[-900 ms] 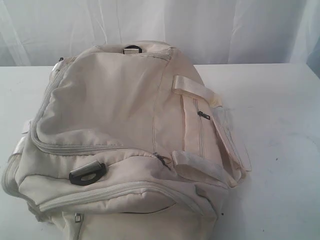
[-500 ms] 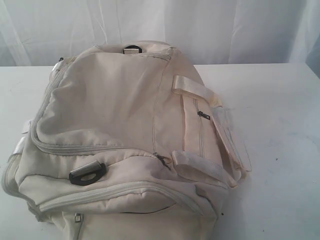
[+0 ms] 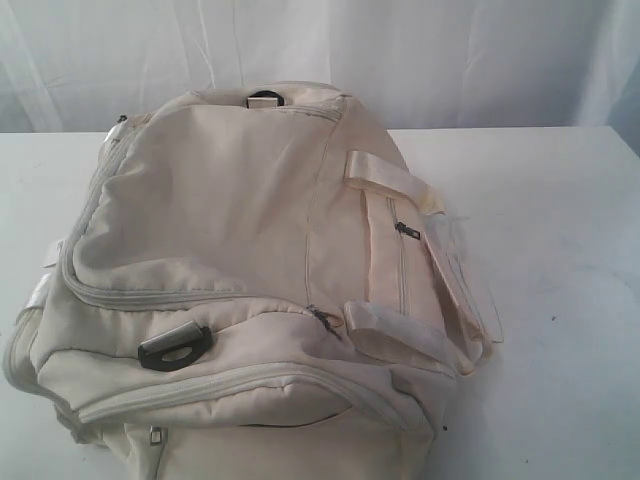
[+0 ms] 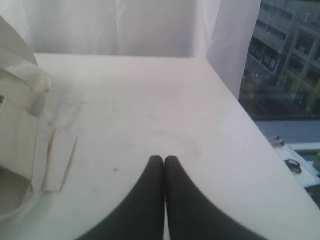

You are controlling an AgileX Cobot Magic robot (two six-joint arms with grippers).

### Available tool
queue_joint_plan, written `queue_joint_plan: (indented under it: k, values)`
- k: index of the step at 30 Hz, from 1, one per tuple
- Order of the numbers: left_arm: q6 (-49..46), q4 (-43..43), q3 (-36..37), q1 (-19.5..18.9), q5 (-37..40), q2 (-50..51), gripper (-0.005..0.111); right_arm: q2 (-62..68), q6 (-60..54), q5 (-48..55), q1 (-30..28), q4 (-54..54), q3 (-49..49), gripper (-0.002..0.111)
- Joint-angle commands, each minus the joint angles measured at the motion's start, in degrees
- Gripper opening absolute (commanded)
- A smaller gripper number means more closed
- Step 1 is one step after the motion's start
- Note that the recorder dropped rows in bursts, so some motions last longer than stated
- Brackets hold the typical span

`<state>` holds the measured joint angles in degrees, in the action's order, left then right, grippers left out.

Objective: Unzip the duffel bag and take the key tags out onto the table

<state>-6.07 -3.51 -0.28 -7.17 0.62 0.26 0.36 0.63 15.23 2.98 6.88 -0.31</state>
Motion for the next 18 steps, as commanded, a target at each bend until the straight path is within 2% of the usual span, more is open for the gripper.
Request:
queue_joint_plan:
  k: [1, 5, 7, 9, 10, 12, 16, 18]
  values:
    - [21.88, -8.47, 0.28, -0.12, -7.59, -0.26, 0.0, -0.36, -0.63, -12.58, 0.0, 0.67, 0.31, 0.0]
    - [22.52, -7.98, 0.28, -0.12, -7.96, -0.26, 0.0, -0.36, -0.63, -19.66, 0.0, 0.67, 0.31, 0.0]
    - [23.87, -8.0, 0.28, -0.12, -9.21, -0.26, 0.0, -0.36, 0.86, -20.09, 0.0, 0.52, 0.31, 0.0]
    - [28.75, -8.0, 0.28, -0.12, -11.38, -0.26, 0.0, -0.36, 11.93, -20.45, 0.0, 0.24, 0.31, 0.0]
    - [31.11, -8.0, 0.28, -0.12, -13.6, -0.26, 0.0, -0.36, 21.19, -22.38, 0.0, 0.24, 0.31, 0.0]
    - [36.05, -8.61, 0.28, -0.12, -21.74, -0.26, 0.0, -0.36, 31.38, -29.12, 0.0, 0.24, 0.31, 0.0]
    - [37.63, -12.99, 0.28, -0.12, -38.04, -0.26, 0.0, -0.36, 31.49, -32.06, 0.0, 0.24, -2.79, 0.0]
    - [37.62, -12.75, 0.28, -0.12, -39.69, -0.26, 0.0, -0.36, 31.49, -31.55, 0.0, 1.76, -6.4, 0.0]
